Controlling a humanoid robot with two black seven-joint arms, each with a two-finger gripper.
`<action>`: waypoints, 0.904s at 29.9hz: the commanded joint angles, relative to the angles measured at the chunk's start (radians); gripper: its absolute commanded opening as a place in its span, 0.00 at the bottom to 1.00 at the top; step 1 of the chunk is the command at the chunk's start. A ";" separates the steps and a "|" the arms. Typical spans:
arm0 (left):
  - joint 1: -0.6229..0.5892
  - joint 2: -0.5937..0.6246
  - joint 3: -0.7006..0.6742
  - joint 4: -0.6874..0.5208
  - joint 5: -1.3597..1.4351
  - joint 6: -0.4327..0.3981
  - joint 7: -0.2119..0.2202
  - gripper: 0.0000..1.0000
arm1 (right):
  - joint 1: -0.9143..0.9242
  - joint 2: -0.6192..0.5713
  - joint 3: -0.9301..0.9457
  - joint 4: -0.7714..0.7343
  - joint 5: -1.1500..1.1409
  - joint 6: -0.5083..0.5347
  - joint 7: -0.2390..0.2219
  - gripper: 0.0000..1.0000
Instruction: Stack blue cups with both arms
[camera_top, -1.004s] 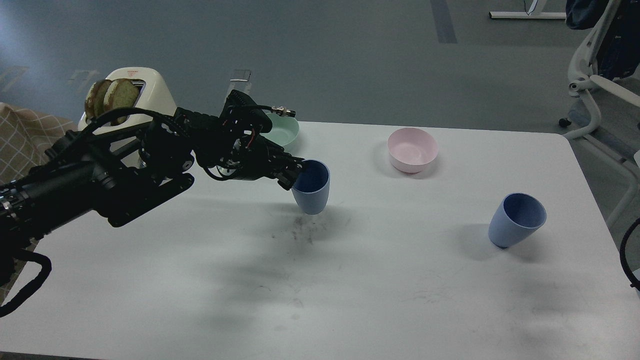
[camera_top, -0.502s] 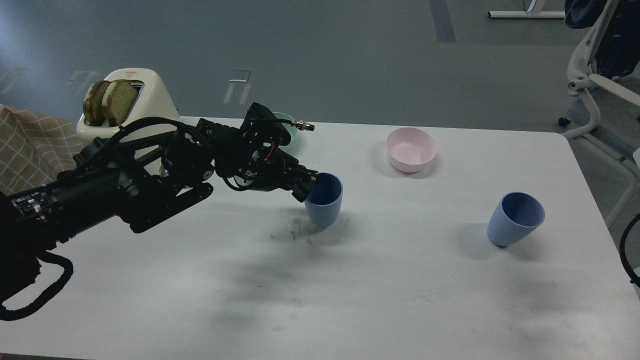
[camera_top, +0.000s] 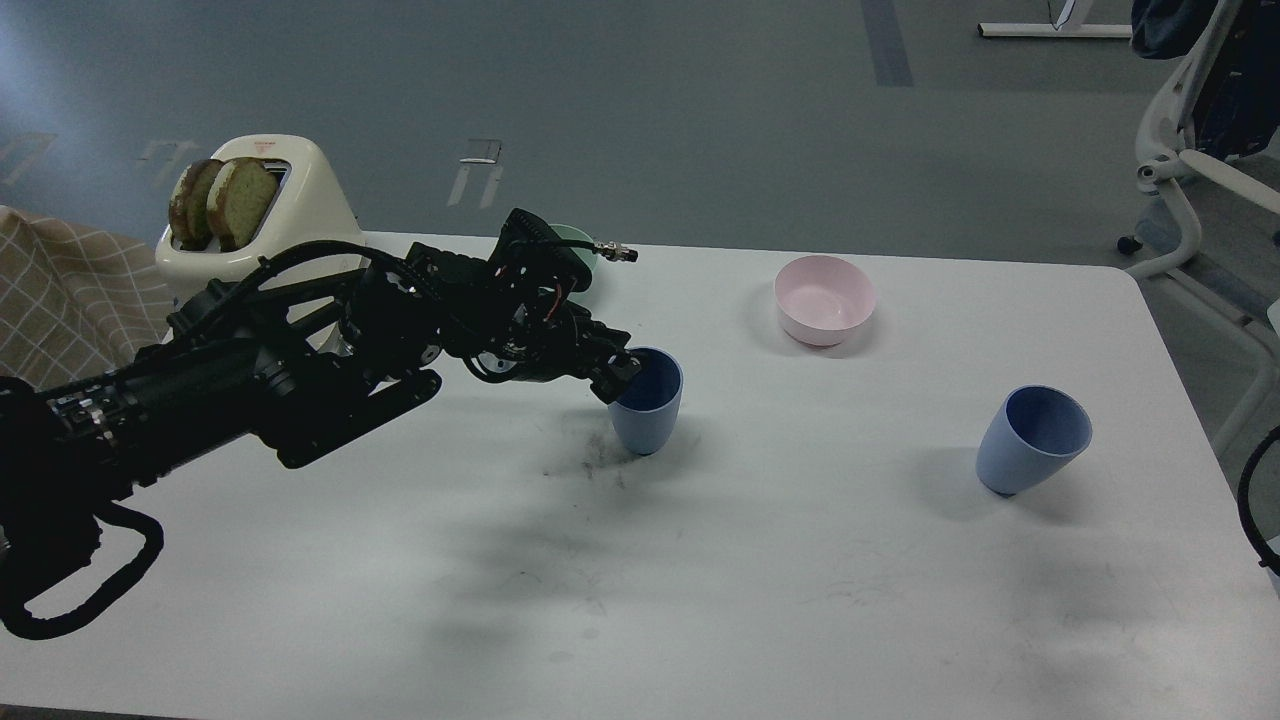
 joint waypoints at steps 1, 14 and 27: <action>-0.002 0.008 -0.008 -0.001 -0.039 0.000 0.000 0.94 | 0.003 0.000 0.000 0.001 0.000 0.000 0.000 1.00; -0.028 0.120 -0.281 -0.003 -0.753 0.000 -0.014 0.98 | 0.007 -0.081 -0.004 0.036 -0.005 0.000 0.000 1.00; 0.183 0.122 -0.828 0.003 -1.296 0.002 -0.015 0.98 | 0.000 -0.193 -0.038 0.197 -0.316 0.000 -0.005 1.00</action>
